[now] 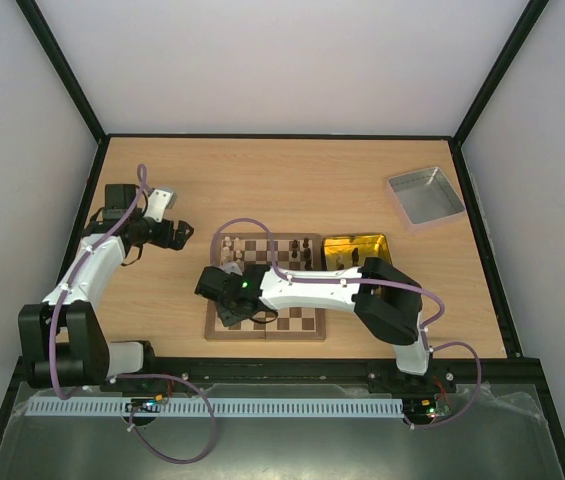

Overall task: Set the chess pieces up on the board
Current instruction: Place the chess piece on the chessboard.

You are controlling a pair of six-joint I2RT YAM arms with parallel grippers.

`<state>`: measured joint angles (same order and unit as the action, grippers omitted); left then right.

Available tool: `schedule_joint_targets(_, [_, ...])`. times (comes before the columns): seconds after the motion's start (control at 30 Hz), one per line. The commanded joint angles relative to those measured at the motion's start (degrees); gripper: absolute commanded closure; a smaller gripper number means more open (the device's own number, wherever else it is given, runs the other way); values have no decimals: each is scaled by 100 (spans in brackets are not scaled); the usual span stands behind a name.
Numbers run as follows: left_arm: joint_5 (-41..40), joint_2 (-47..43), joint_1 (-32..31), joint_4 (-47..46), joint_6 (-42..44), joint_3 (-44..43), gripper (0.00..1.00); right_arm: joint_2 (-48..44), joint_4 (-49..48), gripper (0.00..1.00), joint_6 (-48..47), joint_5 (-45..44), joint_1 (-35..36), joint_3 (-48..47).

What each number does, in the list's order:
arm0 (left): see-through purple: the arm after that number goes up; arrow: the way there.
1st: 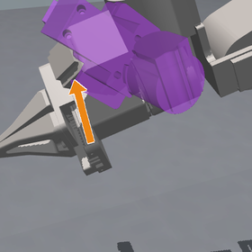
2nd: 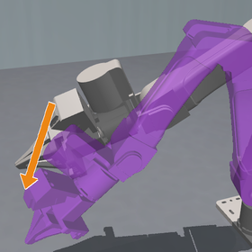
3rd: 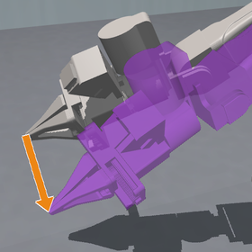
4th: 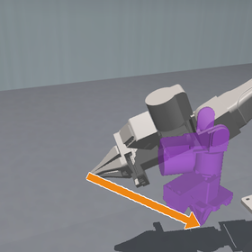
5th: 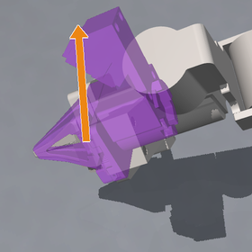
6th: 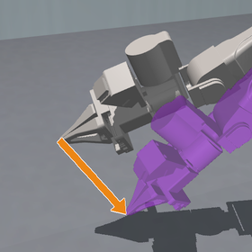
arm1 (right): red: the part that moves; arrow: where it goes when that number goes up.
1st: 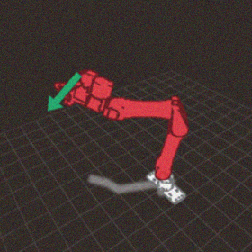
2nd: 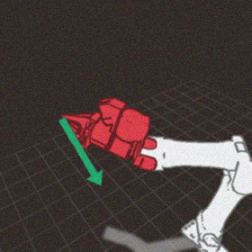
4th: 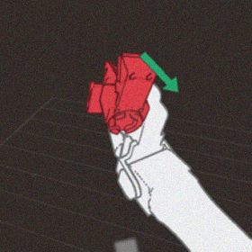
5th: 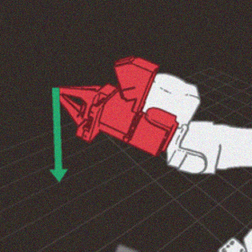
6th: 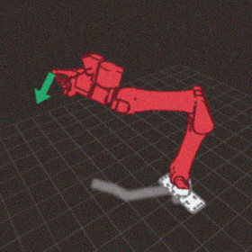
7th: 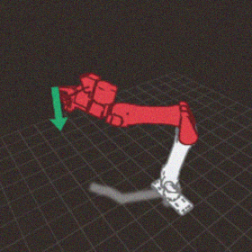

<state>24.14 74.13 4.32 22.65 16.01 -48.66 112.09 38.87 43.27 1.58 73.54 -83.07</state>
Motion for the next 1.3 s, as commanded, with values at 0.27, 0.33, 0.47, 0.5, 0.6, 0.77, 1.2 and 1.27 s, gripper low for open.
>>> schedule_joint_targets(0.27, [151, -17, 42, 98, 0, 40, 0, 45, 218, 84, -67, -131, 55, -169])
schedule_joint_targets(0.33, [152, -13, 35, 99, -1, 41, 0, 18, 217, 84, -57, -153, 55, -139])
schedule_joint_targets(0.47, [196, -17, 36, 117, 16, 41, 0, -16, 179, 85, -37, -158, 60, -108])
schedule_joint_targets(0.5, [196, -21, 38, 116, 19, 40, 0, -13, 176, 85, -31, -158, 56, -105])
schedule_joint_targets(0.6, [191, -17, 37, 125, 29, 49, 0, -6, 174, 87, -28, -158, 55, -103])
schedule_joint_targets(0.77, [202, -17, 40, 135, 38, 50, 0, 1, 162, 87, -22, -114, 55, -96])
schedule_joint_targets(1.2, [216, -34, 43, 181, 60, 41, 0, -20, 132, 82, 24, -132, 55, -49])
schedule_joint_targets(1.27, [215, -38, 43, 180, 61, 37, 0, -36, 121, 81, 32, -132, 55, -23])
